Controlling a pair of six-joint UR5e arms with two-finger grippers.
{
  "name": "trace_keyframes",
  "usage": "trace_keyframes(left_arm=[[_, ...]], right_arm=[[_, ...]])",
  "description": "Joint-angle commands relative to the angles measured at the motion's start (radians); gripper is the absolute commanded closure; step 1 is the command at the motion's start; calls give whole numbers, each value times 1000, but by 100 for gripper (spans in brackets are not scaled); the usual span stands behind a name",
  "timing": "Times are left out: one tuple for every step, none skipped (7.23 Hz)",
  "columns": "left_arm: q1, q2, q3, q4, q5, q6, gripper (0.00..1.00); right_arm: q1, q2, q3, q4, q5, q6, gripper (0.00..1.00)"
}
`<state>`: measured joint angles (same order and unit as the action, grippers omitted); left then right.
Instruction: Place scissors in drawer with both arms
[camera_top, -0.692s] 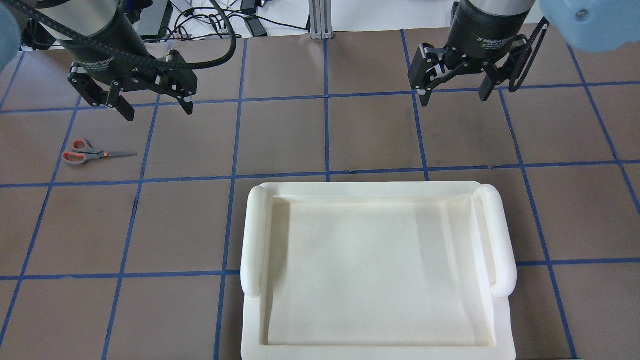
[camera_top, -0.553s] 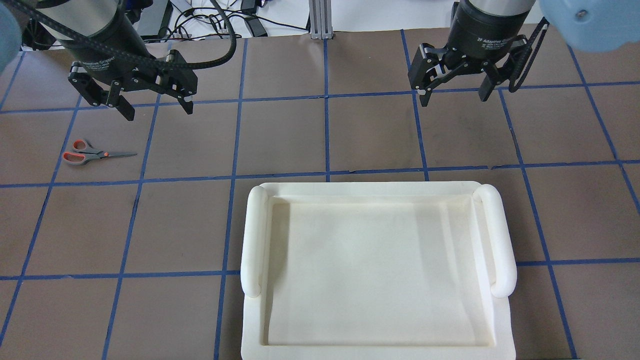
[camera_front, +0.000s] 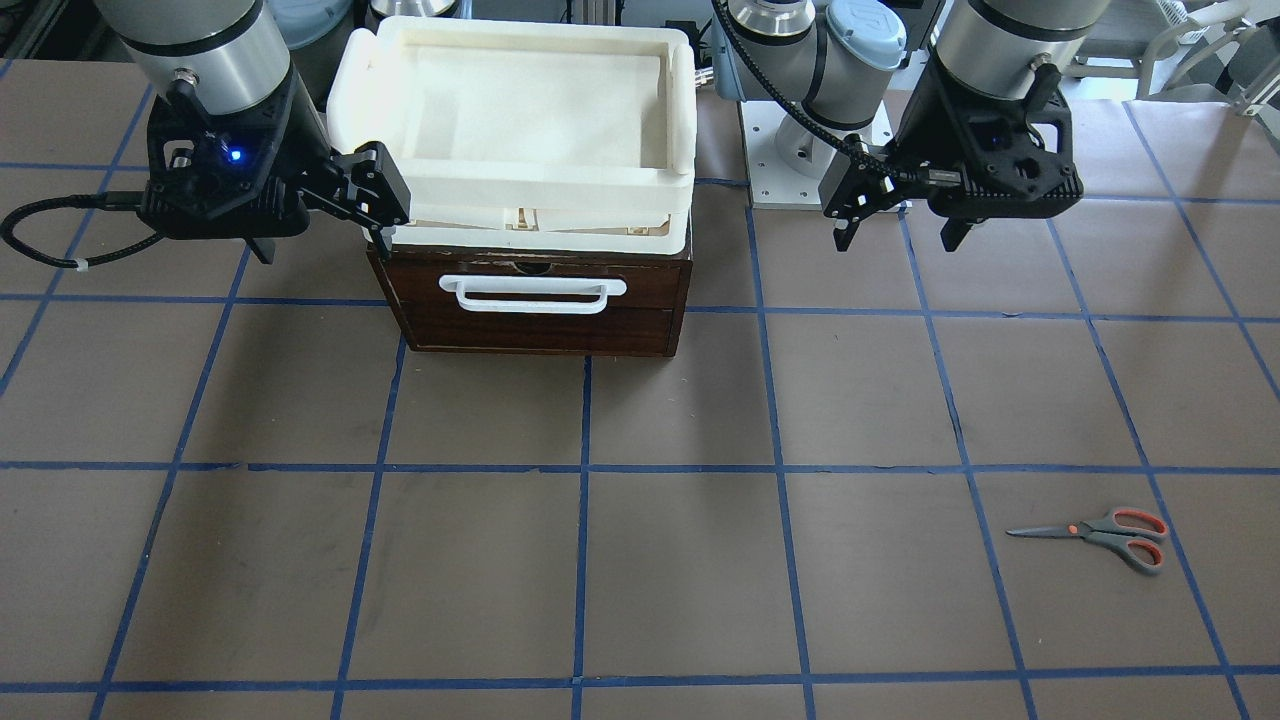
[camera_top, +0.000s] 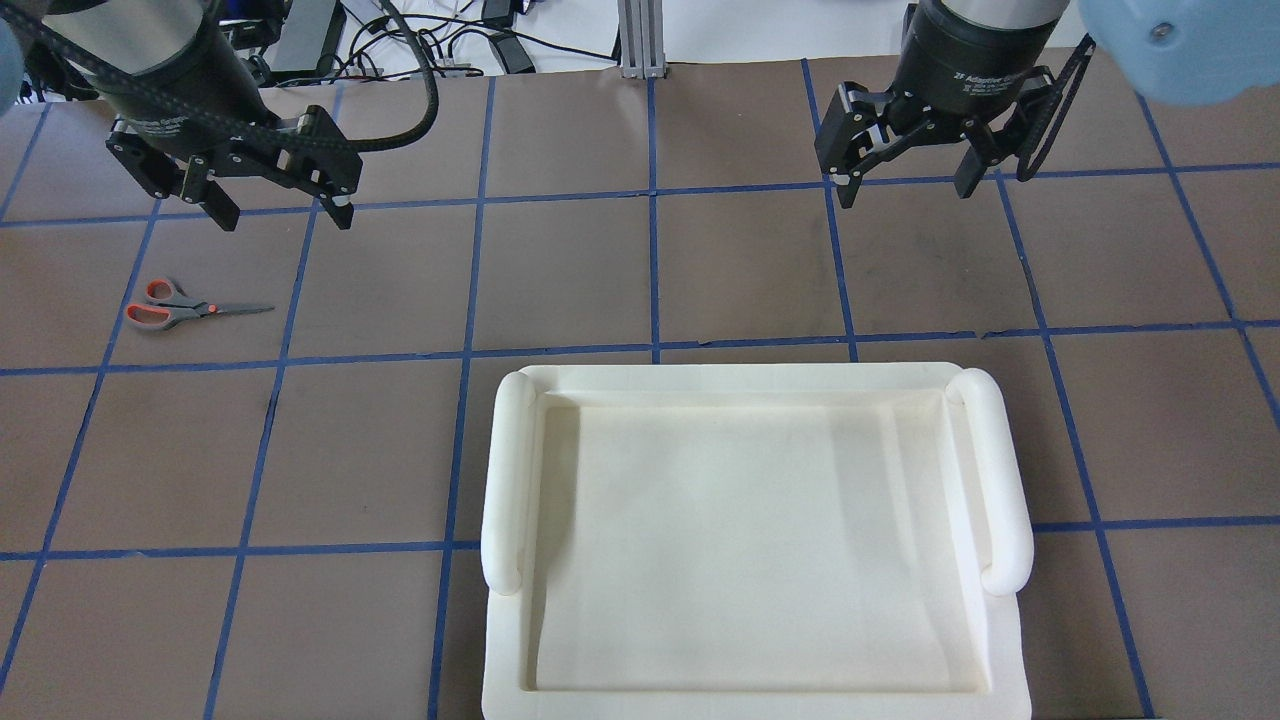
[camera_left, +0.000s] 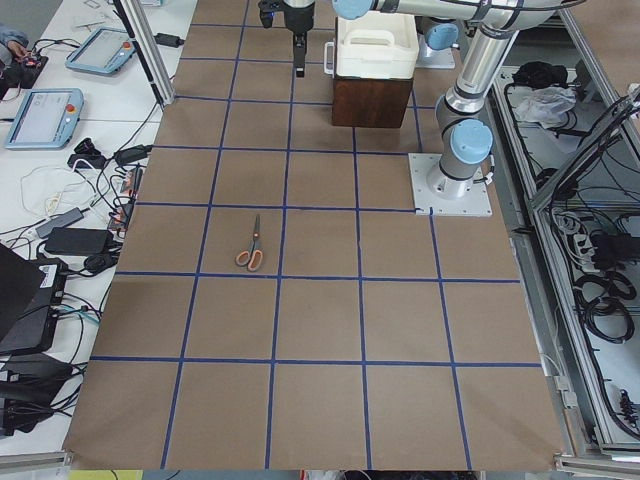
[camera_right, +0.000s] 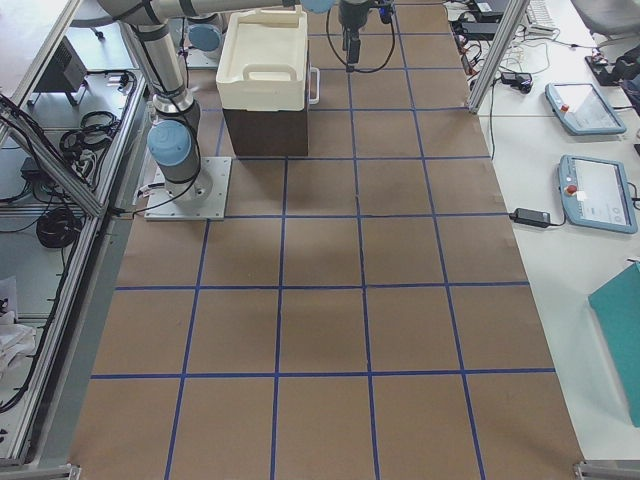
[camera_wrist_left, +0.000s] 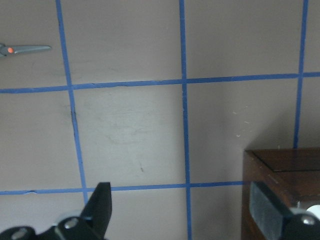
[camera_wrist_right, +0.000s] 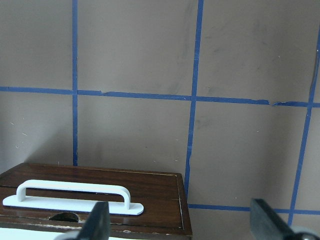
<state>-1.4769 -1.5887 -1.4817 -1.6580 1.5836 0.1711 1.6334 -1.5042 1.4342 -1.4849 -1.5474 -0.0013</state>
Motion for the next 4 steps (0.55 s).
trace_keyframes(left_arm=[[159,-66,-29,105,2,397,0],[214,-115,-46,165,37,571,0],[237,-178,-54,282,120,775,0],[274,-236,-52,320,124,1024,0]], right_arm=[[0,8,0,-8,-10,33,0],[0,27,2,-29,-7,163,0],[2,48,12,-116,-8,370,0],[3,59,41,-147,-7,543,0]])
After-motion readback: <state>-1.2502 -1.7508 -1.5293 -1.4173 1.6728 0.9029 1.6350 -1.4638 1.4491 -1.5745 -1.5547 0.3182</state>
